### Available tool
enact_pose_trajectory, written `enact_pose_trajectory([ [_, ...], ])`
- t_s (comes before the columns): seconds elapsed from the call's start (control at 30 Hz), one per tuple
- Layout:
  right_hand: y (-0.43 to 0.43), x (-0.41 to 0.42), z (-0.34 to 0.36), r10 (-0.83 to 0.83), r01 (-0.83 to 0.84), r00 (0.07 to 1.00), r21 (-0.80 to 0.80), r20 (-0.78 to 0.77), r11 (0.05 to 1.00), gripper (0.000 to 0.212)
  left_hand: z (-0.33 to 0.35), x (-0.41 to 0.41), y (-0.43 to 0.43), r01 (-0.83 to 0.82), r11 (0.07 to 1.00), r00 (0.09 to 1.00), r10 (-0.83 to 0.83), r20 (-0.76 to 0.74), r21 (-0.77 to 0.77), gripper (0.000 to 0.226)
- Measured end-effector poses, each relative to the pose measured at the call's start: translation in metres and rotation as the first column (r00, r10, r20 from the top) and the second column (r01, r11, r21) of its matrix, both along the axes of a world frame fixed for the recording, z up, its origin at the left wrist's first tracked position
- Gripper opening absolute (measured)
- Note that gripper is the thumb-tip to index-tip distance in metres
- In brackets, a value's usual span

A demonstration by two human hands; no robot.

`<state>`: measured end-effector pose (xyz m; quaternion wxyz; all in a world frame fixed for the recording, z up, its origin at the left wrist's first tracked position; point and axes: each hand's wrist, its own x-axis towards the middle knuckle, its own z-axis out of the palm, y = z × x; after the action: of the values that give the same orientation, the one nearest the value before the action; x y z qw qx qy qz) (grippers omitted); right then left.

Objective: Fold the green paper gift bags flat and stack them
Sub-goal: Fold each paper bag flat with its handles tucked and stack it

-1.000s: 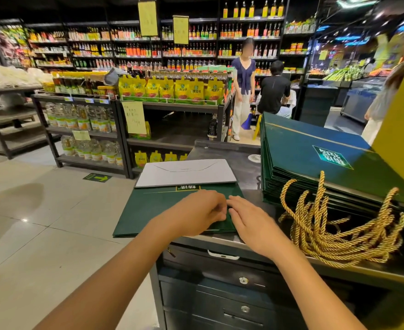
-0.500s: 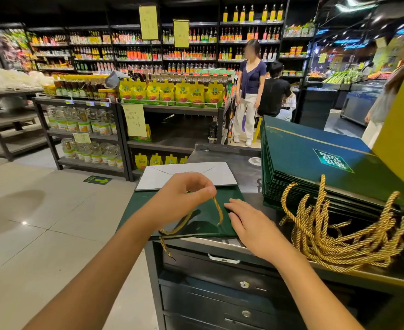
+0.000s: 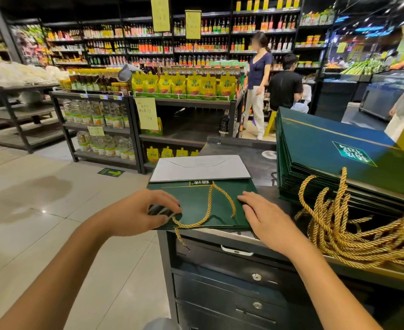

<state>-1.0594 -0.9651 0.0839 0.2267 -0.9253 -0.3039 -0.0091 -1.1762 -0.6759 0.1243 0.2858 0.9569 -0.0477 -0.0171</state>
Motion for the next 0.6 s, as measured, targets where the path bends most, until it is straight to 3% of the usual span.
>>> enact_pose_trajectory([
  [0.33,0.0,0.001,-0.001,0.001,-0.001,1.0,-0.007,-0.004,1.0,0.045,-0.011,0.002,-0.013,-0.085,0.996,0.974,0.09,0.208,-0.035,0.01],
  [0.47,-0.001,0.001,-0.001,0.003,-0.003,1.0,-0.004,-0.002,1.0,0.044,-0.005,0.002,-0.019,-0.11,0.916,0.961,0.197,0.193,-0.385,0.013],
  [0.6,0.0,0.001,-0.001,0.002,-0.002,1.0,-0.006,0.0,1.0,0.044,0.01,0.0,-0.021,-0.142,0.684,0.94,0.32,0.12,-0.715,0.023],
])
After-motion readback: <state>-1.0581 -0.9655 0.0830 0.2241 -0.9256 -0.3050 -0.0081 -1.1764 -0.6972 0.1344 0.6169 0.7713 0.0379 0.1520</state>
